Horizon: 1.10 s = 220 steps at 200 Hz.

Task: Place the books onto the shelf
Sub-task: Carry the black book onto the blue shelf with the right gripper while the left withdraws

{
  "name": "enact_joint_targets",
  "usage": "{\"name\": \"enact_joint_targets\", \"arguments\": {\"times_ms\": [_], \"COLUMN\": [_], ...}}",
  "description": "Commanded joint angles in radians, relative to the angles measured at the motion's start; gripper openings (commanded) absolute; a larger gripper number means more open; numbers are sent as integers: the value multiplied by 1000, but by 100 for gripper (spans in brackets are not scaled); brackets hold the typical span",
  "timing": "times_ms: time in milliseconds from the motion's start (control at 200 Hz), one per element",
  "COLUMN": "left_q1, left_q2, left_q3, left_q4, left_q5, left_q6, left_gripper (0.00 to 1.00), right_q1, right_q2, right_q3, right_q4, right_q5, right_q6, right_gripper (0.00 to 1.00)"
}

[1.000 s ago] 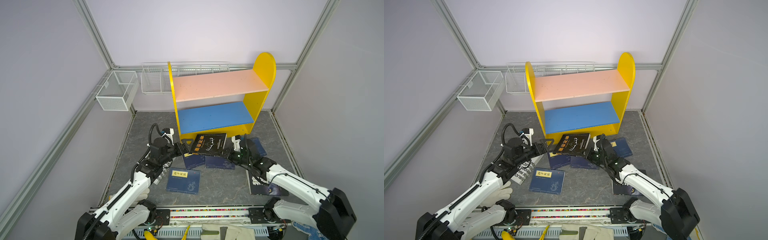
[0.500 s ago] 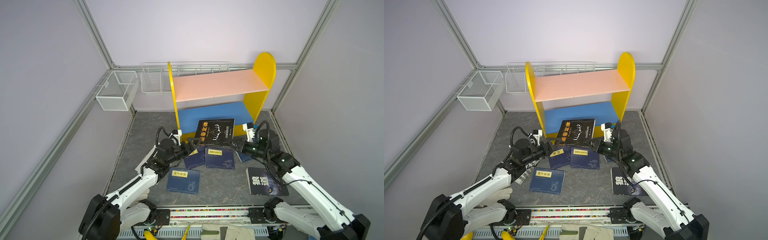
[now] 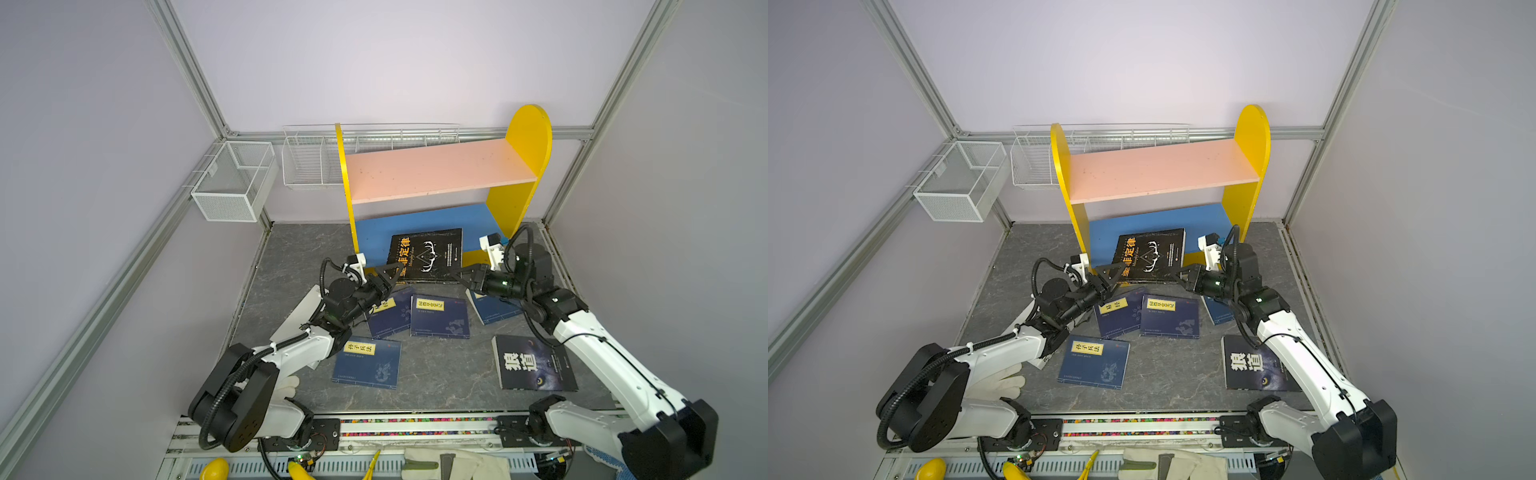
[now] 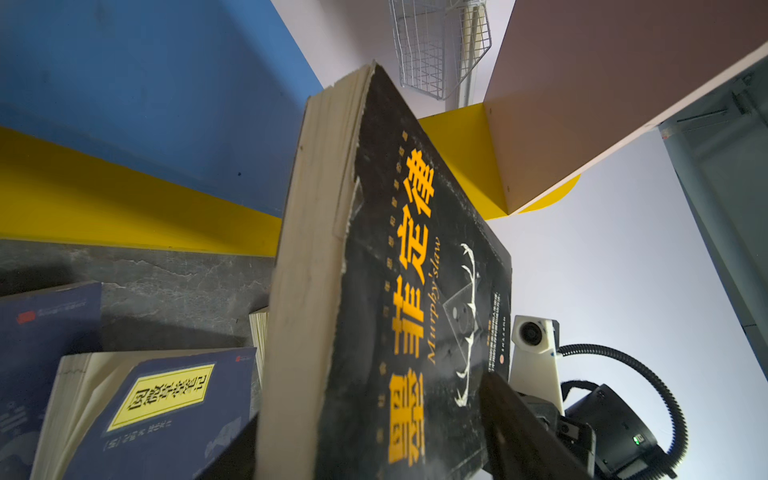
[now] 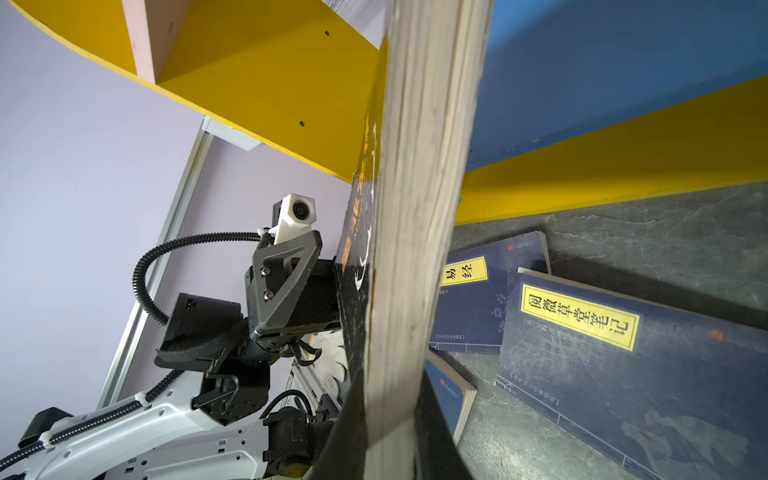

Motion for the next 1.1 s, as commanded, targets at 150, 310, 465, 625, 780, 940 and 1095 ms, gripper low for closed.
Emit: {"name": "enact_joint_targets", "arguments": {"times_ms": [150,310,465,625,780,940,1095], "left_q1": [2,24,108,187,222,227,228], "left_q2": [-75,-225,-376,-458,-469,-441,-412], "left_q3": [55,90,66,88,104,120,136], "left_q4": [-169,-500,-687,-864,-912,-911,-916], "left_q5": [-137,-286,-320,-308,-308,-305,-304], "left_q6": [107,240,294,373,410,428,445], "left_gripper": [80,86,89,91,92,92,92], "right_q1": [-56,-76,-89,-95,-95,-88,-78], "right_q2": [174,364,531,643,732,817,890], "right_q3": [155,305,465,550,637,683,759], "right_q4": [129,133,54,36,-20,23,-51], "right_q5": [-55,-161,-280,-400,-435,-444,-435], "right_q6": [-88,-143,-212,-227,-260,-228,-274], "right_gripper": [9,9,10,10,11,13,13]}}
